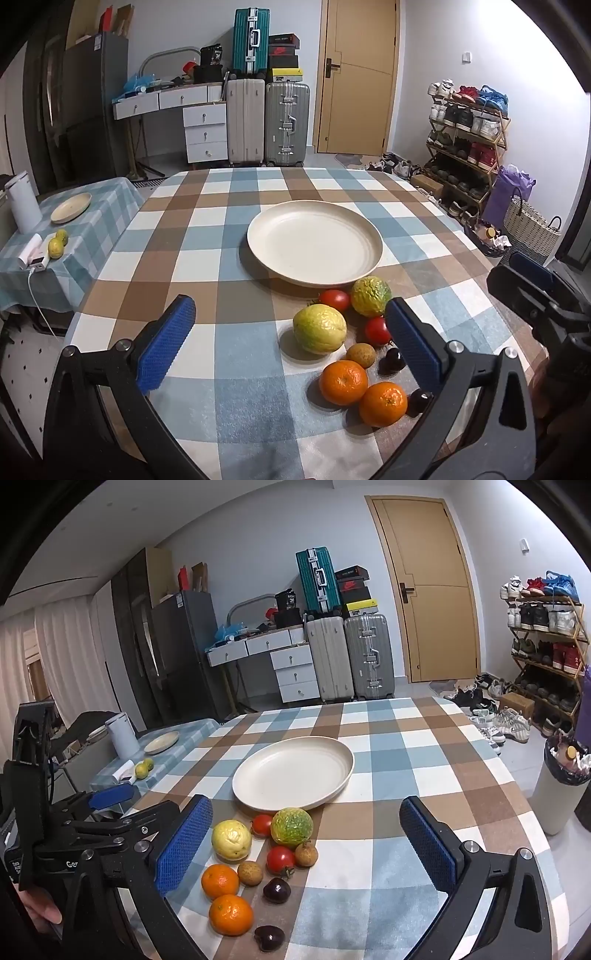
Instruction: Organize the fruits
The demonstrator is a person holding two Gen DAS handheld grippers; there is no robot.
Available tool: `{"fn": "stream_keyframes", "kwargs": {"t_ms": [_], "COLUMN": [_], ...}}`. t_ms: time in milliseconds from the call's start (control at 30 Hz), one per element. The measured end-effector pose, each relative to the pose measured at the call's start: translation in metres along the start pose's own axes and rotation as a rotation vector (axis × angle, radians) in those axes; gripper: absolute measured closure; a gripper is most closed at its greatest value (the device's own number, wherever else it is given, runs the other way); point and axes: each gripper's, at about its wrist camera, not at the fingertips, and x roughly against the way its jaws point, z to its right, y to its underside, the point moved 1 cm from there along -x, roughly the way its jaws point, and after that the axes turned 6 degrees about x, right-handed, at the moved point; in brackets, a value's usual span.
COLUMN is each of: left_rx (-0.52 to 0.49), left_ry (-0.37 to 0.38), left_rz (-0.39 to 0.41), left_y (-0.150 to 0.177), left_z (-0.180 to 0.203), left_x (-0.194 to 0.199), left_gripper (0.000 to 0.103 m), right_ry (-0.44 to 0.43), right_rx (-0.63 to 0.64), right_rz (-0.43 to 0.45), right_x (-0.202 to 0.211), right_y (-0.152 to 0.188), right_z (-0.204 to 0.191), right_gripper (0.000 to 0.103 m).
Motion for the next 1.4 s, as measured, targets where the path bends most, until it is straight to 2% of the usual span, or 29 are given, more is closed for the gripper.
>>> {"fn": "stream_keyframes", "kwargs": {"t_ms": [367, 433, 467, 667, 1000, 1400], "left_rx": [0.002, 0.004, 0.004, 0.004, 0.008, 0.050], "left_ry": [0.009, 0.010, 0.010, 0.009, 0.013, 0.085], "left_rz": [-0.016, -0.016, -0.015, -0.017, -0.026, -0.122], "left_y": [0.004, 0.004, 0.004, 0.004, 0.007, 0.006], "left_z": [-0.002, -0.002, -0.002, -0.001, -0.003, -0.014], "left_x": [-0.006, -0.006, -0.006, -0.006, -0.008, -0.042], "left_gripper": [0.001, 0.001, 0.001, 0.001, 0.001, 0.001], "right_ry": [-0.011, -0.012, -0.015, -0.015, -0.027, -0.043], "right_rx": [0.021, 0.018, 0.024, 0.008, -0.002, -0.023], "right_rz": [0.005, 0.015, 0.048, 0.028, 0.058, 0.014], "right_x": [-0.001, 0.001, 0.002, 0.002, 0.001, -0.009], "right_y": [0.000, -0.001, 0.000, 0.002, 0.001, 0.007], "right_z": [-0.001, 0.002, -0.001, -0.003, -0.003, 0.004], "right_gripper": [0.000, 0.000, 0.000, 0.000, 0.000, 0.000]}}
